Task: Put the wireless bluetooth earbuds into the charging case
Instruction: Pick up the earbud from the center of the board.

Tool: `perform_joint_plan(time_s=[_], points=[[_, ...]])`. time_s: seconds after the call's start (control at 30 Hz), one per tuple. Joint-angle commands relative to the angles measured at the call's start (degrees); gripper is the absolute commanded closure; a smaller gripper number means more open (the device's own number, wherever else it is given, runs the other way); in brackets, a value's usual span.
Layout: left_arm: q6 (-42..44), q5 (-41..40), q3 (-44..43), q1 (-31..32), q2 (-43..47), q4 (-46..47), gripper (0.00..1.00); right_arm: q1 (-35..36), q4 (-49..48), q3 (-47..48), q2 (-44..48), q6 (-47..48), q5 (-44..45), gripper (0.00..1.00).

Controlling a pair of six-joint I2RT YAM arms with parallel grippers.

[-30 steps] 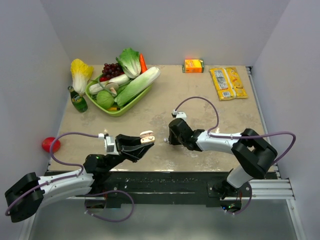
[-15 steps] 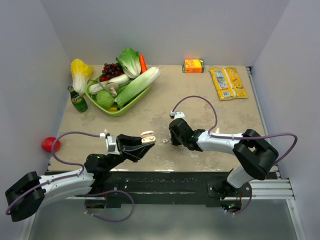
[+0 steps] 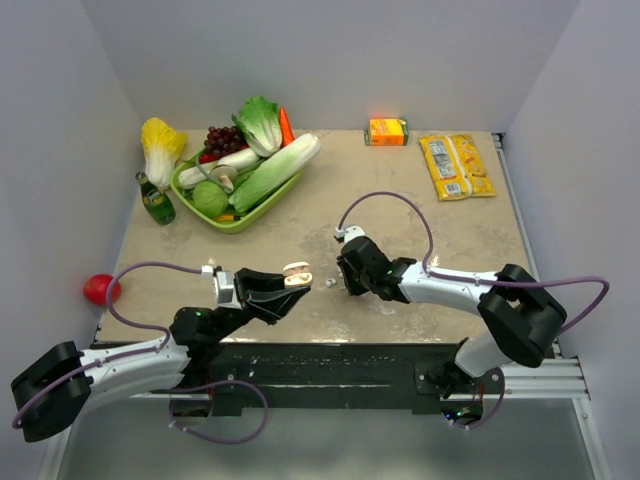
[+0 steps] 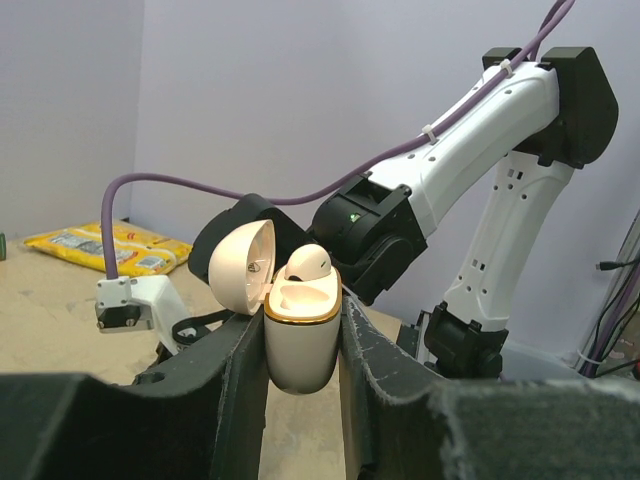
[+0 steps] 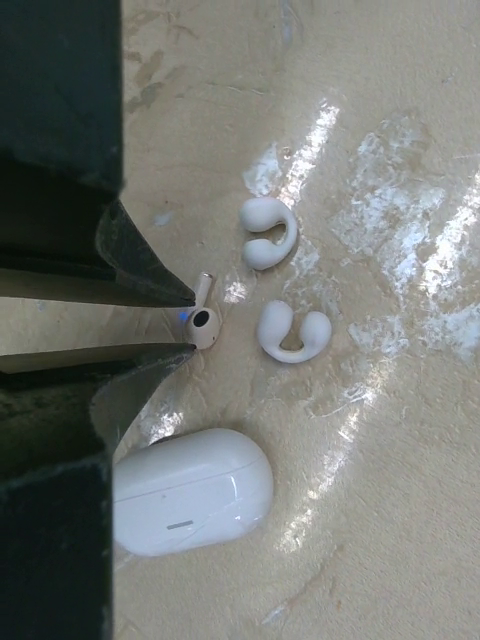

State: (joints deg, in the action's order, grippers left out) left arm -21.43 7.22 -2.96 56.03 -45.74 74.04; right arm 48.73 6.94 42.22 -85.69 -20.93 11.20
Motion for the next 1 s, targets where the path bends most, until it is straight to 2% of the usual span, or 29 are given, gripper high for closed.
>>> perform_joint_plan(time_s=[0.0, 0.1, 0.23, 0.33, 0.5, 0.53, 0.97], points=[[0.9, -0.3, 5.8, 0.3, 0.2, 17.5, 1.0, 0.3, 3.4, 2.6, 2.1, 0.9, -0.1, 0.69], [0.7, -0.3, 5.8, 0.3, -0.4, 18.1, 1.0, 0.3, 3.9, 2.4, 3.2, -1.8, 1.0, 0.59], [0.4, -0.1, 5.8, 0.4, -0.8, 18.7, 1.0, 0.3, 2.9, 1.7, 5.8, -4.5, 2.6, 0.56], [0.4, -0.2, 5.9, 0.4, -0.3, 18.4, 1.0, 0.2, 2.6, 0.8, 7.5, -5.7, 2.4, 0.64], [0.6, -0.3, 5.9, 0.5, 0.2, 17.9, 1.0, 0.3, 3.1, -0.3, 6.1, -6.8, 2.8, 0.96], [0.5, -0.4, 6.0, 0.5, 0.2, 17.9, 1.0, 0.3, 3.2, -0.4, 5.5, -6.9, 2.8, 0.98], [0.6, -0.4, 6.0, 0.7, 0.1, 17.5, 1.0, 0.3, 2.9, -0.2, -0.4, -8.0, 3.6, 0.99]])
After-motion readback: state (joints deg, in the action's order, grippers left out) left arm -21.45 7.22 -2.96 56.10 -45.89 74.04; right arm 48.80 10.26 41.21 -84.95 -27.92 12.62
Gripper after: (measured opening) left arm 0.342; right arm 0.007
